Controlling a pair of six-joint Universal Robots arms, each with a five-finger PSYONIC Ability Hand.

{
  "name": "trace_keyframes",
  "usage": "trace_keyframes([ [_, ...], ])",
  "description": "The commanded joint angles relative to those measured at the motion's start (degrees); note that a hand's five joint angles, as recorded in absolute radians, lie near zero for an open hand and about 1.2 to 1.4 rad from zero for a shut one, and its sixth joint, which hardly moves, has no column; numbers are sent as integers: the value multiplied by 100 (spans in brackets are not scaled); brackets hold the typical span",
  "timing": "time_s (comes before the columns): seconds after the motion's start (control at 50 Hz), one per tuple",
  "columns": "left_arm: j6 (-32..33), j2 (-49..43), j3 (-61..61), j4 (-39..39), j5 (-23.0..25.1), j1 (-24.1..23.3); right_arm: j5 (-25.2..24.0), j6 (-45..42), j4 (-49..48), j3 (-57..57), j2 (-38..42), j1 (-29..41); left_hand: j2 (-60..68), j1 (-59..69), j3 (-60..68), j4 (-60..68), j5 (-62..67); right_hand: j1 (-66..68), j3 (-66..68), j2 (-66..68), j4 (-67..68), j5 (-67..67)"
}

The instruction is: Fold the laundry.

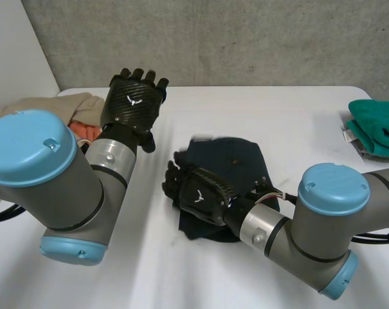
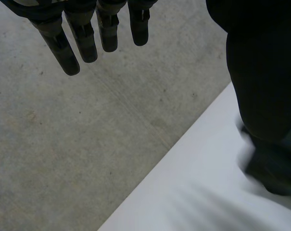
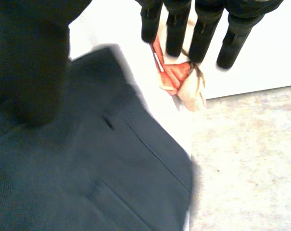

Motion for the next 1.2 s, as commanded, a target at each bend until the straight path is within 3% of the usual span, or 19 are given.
trace_keyframes([
  [0.02,-185,-69,414,25,27,-17,289,1793,317,-21,-727,-425,-201,-89,-223,-165,-286,-597,-922,-759,-937,-818],
  [0.06,-212,-104,555,16,62,-52,421,2873,335,-39,-991,-583,-201,-89,-223,-165,-286,-597,-922,-759,-937,-818],
  [0.08,-229,-122,625,25,71,-61,587,3966,317,-65,-1201,-732,-201,-89,-223,-165,-286,-597,-922,-759,-937,-818],
  [0.16,-475,-508,1099,-28,185,-104,860,6027,596,-293,-1423,-1083,-201,-89,-223,-165,-286,-597,-922,-759,-937,-818],
  [0.2,-695,-877,1425,-159,448,-245,974,6279,948,-416,-1397,-1303,-180,-68,-202,-144,-265,-597,-922,-759,-937,-818],
  [0.26,-914,-1376,1802,-614,851,-438,1150,6140,1818,-759,-1186,-1603,-129,-17,-151,-93,-214,-597,-922,-759,-937,-818],
  [0.34,-1073,-2053,2311,-1238,1046,-500,1432,5797,2680,-1400,-493,-1639,-96,16,-118,-60,-180,-597,-922,-759,-937,-818],
  [0.48,-1082,-2828,2946,-2372,652,-509,1590,5691,3305,-2183,536,-1639,-79,33,-101,-43,-163,-597,-922,-759,-937,-818],
  [0.62,-1056,-3040,3008,-2875,554,-456,1652,5437,3428,-2386,1134,-1639,-45,67,-67,-9,-130,-597,-922,-759,-937,-818],
  [0.74,-1047,-2979,3034,-3279,563,-395,1950,4795,3472,-2368,1030,-1612,5,117,-17,41,-79,-597,-922,-759,-937,-818],
  [0.82,-1064,-2716,3148,-3289,616,-421,2231,4338,3332,-2131,547,-1560,-11,101,-33,25,-96,-597,-922,-759,-937,-818],
  [0.92,-1091,-1750,3140,-3166,703,-395,2425,3995,2342,-1194,-471,-1113,-179,-67,-201,-143,-264,-597,-922,-759,-937,-818],
  [1.0,-1108,-1204,3105,-2788,1186,-368,2565,3741,1515,-149,-1148,-840,-146,-34,-168,-110,-231,-597,-922,-759,-937,-818],
  [1.08,-1170,-1001,3105,-2708,2134,-272,2601,3669,1031,766,-1387,-585,-45,67,-67,-9,-130,-597,-922,-759,-937,-818],
  [1.1,-1248,-958,3096,-2769,2563,-245,2618,3678,968,891,-1388,-514,-29,84,-51,8,-113,-597,-922,-759,-937,-818],
  [1.2,-1688,-782,3061,-3112,3612,-193,2627,3836,748,1446,-1318,-127,543,655,521,579,459,-597,-922,-759,-937,-818],
])
